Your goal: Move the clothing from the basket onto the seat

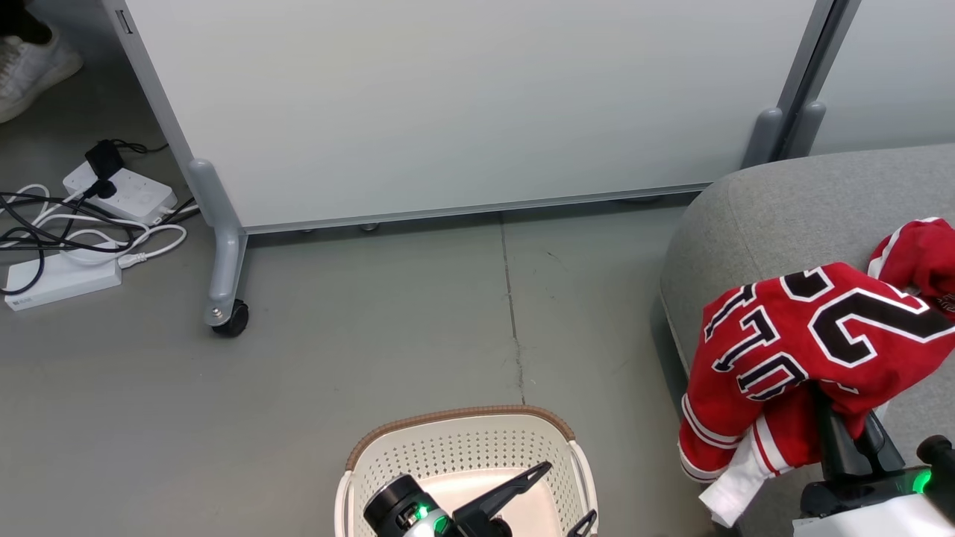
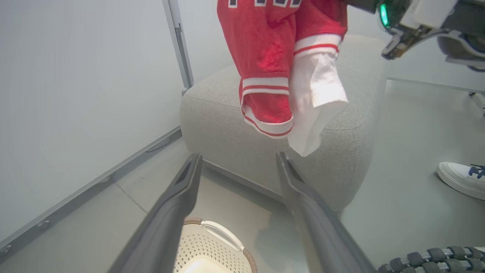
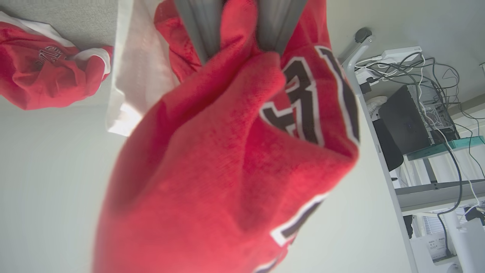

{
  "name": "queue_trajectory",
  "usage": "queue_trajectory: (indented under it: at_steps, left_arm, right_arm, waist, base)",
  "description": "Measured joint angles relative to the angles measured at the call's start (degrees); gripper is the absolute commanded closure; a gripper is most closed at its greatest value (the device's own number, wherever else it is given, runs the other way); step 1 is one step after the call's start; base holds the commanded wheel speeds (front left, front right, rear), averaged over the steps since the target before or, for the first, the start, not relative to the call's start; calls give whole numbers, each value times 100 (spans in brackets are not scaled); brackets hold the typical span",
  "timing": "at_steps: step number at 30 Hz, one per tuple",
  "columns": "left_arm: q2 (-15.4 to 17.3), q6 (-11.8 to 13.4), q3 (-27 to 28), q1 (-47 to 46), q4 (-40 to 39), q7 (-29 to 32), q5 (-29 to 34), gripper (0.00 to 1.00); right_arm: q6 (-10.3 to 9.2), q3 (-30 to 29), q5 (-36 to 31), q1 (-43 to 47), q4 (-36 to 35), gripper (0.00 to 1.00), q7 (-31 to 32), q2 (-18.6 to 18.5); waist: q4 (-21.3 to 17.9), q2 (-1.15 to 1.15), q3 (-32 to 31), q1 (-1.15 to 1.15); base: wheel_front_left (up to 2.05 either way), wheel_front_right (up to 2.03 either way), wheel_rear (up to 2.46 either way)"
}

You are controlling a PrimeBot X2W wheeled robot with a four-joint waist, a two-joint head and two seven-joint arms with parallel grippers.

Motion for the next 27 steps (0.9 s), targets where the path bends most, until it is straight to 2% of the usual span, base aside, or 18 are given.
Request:
queue_trajectory:
  at_steps: [14, 27]
  left_arm:
    - [-88, 0, 174, 79, -102, 0, -156, 0]
    - [-119, -1, 254, 36, -199, 0, -104, 0]
  right_arm:
    - [0, -60, 162, -70, 41, 100, 0, -4]
    - [0, -91, 147, -179, -101, 100, 0, -116]
  waist:
    - [-190, 0, 8, 0]
    - [-1223, 0, 114, 0]
  base:
    - [0, 0, 0]
    - [0, 0, 0]
